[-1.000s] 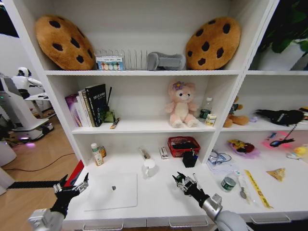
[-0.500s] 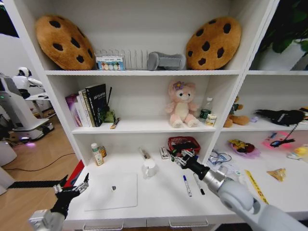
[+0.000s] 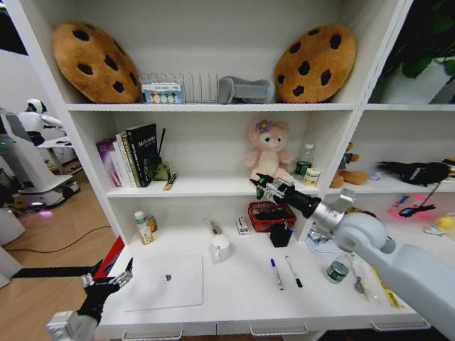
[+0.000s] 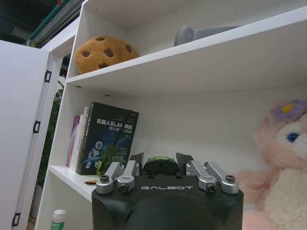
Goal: Organize the objects on the table.
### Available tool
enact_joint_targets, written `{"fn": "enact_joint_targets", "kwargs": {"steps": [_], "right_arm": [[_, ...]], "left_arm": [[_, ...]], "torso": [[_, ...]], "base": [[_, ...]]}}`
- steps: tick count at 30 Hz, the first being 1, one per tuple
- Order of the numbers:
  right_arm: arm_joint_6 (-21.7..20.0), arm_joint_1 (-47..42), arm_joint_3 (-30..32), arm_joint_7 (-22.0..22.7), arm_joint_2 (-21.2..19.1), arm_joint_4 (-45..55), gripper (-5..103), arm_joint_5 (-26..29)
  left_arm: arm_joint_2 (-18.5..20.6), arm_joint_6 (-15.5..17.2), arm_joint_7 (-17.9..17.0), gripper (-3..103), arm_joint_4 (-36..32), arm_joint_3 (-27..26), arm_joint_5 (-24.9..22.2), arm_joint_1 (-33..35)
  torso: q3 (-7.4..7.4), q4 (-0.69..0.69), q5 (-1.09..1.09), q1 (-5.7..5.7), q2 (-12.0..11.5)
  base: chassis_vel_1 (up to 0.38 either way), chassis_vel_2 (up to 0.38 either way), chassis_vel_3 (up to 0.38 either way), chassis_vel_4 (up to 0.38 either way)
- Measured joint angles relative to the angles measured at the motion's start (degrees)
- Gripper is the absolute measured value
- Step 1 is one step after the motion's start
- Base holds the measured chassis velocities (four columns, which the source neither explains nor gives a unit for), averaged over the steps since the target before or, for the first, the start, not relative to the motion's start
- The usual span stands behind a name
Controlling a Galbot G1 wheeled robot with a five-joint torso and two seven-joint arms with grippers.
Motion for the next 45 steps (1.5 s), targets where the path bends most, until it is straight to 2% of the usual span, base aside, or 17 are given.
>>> {"fn": "enact_joint_targets", "kwargs": {"steps": [7, 10, 12, 14, 15, 17, 20, 23, 26, 28, 29, 31, 34, 36, 39, 43, 45], "right_arm": [[-0.41, 8.51, -6.62, -1.6, 2.19, -4.97, 36, 0.53], [-0.21, 17.51, -15.75, -2.54, 6.16, -10.03, 36, -0.26], [-0.08, 18.98, -17.19, -2.58, 7.0, -10.86, 36, -0.41], [0.57, 25.71, -23.13, -2.57, 11.17, -15.24, 36, -1.22], [0.57, 25.71, -23.13, -2.57, 11.17, -15.24, 36, -1.22], [0.9, 29.4, -26.44, -2.39, 15.2, -19.02, 36, -2.26], [1.02, 30.35, -27.33, -2.31, 16.37, -20.18, 36, -2.49], [1.85, 34.32, -32.25, -1.63, 22.09, -27.37, 36, -3.77], [2.32, 35.13, -33.57, -1.34, 23.83, -29.8, 36, -4.37], [3.26, 36.46, -35.59, -0.46, 27.44, -34.5, 36, -5.44], [3.26, 36.46, -35.59, -0.46, 27.44, -34.5, 36, -5.44], [3.63, 37.58, -37.28, 0.13, 30.41, -37.88, 36, -5.78], [3.84, 38.06, -38.17, 0.34, 31.97, -39.71, 36, -6.0], [4.62, 38.76, -39.42, 0.8, 35.97, -43.42, 36, -6.93], [4.69, 38.85, -39.78, 1.53, 38.71, -44.78, 36, -7.38], [4.66, 38.8, -39.85, 1.79, 38.06, -43.85, 36, -7.4], [4.09, 37.92, -39.25, 2.24, 35.17, -41.03, 36, -7.27]], "left_arm": [[0.0, -0.09, 0.16, 99, 0.45, 0.21, 0.73, 0.39], [0.19, -0.21, 0.21, 99, 0.76, 0.07, 0.92, 0.7], [0.22, -0.22, 0.22, 99, 0.8, 0.05, 0.92, 0.7], [0.4, -0.22, 0.23, 99, 1.14, -0.06, 0.93, 0.72], [0.4, -0.22, 0.23, 99, 1.14, -0.06, 0.93, 0.72], [0.42, -0.22, 0.23, 99, 1.37, -0.13, 0.94, 0.72], [0.41, -0.22, 0.24, 99, 1.45, -0.13, 0.94, 0.71], [0.29, -0.24, 0.26, 99, 1.88, -0.05, 0.94, 0.48], [0.27, -0.24, 0.28, 99, 2.1, 0.13, 0.95, 0.32], [0.25, -0.25, 0.52, 99, 2.58, 0.52, 1.13, 0.01], [0.25, -0.25, 0.52, 99, 2.58, 0.52, 1.13, 0.01], [0.26, -0.25, 0.64, 99, 2.88, 0.58, 1.06, -0.35], [0.36, -0.25, 0.65, 99, 2.96, 0.57, 0.87, -0.47], [0.61, -0.24, 0.7, 99, 3.3, 0.5, 0.56, -0.82], [0.58, -0.2, 0.72, 99, 3.52, 0.5, 0.29, -1.13], [0.56, -0.15, 0.71, 99, 3.53, 0.48, 0.09, -1.24], [0.75, -0.08, 0.63, 99, 3.54, 0.42, -0.22, -1.45]], "torso": [[0.0, -0.02, -0.01, 0.0, 0.0], [0.0, -0.01, -0.01, 0.0, 0.01], [0.0, 0.0, -0.01, 0.0, 0.01], [0.0, 0.02, -0.03, 0.0, 0.01], [0.0, 0.02, -0.03, 0.0, 0.01], [0.0, 0.02, -0.02, 0.0, 0.0], [0.0, 0.01, -0.01, 0.01, 0.0], [0.0, 0.02, -0.03, 0.0, 0.0], [0.0, -0.01, -0.02, 0.0, 0.0], [0.0, 0.0, -0.02, 0.01, 0.0], [0.0, 0.0, -0.02, 0.01, 0.0], [0.0, 0.0, -0.02, 0.0, 0.0], [0.0, 0.0, -0.03, 0.0, 0.0], [-0.01, -0.01, -0.03, 0.0, 0.0], [0.0, 0.03, -0.02, 0.0, 0.0], [0.0, 0.04, -0.02, 0.0, 0.0], [0.0, -0.03, -0.01, 0.0, 0.0]], "base": [[0.0, 0.0, 0.0, 0.0], [0.0, 0.0, 0.0, 0.0], [0.0, 0.0, 0.0, 0.0], [0.0, 0.0, 0.0, 0.0], [0.0, 0.0, 0.0, 0.0], [0.0, 0.0, 0.0, 0.0], [0.0, 0.0, 0.0, 0.0], [0.0, 0.0, 0.0, 0.0], [0.0, 0.0, 0.0, 0.0], [0.0, 0.0, 0.0, 0.0], [0.0, 0.0, 0.0, 0.0], [0.0, 0.0, 0.0, 0.0], [0.0, 0.0, 0.0, 0.0], [0.0, 0.0, 0.0, 0.0], [0.0, 0.0, 0.0, 0.0], [0.0, 0.0, 0.0, 0.0], [0.0, 0.0, 0.0, 0.0]]}}
